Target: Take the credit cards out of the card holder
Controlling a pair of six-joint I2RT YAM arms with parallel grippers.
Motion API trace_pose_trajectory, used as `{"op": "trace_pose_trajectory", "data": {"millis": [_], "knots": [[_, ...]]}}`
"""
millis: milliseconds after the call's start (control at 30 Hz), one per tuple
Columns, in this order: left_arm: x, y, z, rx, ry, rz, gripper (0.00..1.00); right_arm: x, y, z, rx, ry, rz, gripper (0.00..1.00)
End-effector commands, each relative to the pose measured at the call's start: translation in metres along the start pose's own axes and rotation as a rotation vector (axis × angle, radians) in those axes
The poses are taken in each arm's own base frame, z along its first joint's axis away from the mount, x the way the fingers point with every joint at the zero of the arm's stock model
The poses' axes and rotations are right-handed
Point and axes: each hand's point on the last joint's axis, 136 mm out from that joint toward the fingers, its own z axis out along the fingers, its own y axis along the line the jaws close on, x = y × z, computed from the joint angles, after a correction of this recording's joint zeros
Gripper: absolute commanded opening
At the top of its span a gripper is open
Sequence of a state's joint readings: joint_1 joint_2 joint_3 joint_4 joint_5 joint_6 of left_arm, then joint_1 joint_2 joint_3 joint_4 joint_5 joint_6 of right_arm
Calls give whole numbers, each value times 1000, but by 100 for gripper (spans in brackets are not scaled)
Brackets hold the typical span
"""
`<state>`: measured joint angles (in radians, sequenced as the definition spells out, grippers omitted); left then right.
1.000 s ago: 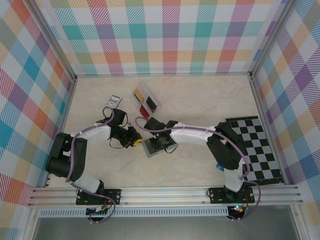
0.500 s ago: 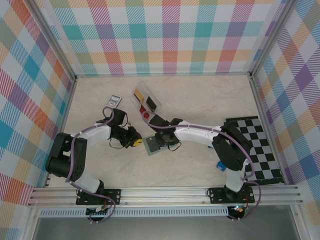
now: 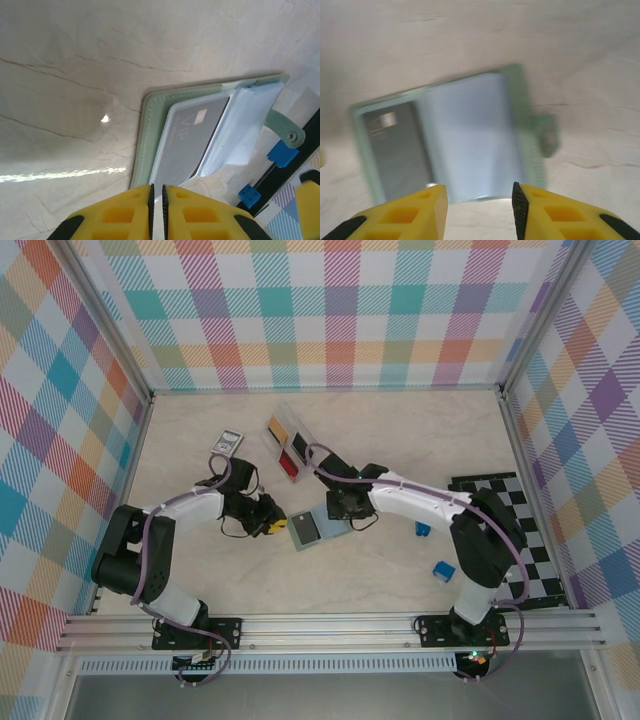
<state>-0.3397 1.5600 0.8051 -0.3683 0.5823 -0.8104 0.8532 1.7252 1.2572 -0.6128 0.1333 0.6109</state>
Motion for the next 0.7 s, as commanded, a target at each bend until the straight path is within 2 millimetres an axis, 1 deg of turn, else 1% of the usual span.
{"op": "trace_pose_trajectory", "data": {"millis": [0,33,133,267,367,567,667], "knots": [[5,-10,-4,-5,-7,43,14,14,48,7,-247,115,-124,33],[7,-11,-2,-6,-6,46,14,18,53,12,-272,151,-127,30],[8,-11,3,-21,-6,49,13,24,54,28,-277,212,-103,24],[9,-16,9,-13,3,54,13,26,50,42,-274,252,-86,24],[10,-18,15,-25,14,61,14,27,43,50,-228,266,-78,24],[9,-17,24,-46,19,63,16,26,27,59,-136,261,-65,24],[9,-14,28,-56,24,58,16,25,24,63,-115,264,-65,22]]}}
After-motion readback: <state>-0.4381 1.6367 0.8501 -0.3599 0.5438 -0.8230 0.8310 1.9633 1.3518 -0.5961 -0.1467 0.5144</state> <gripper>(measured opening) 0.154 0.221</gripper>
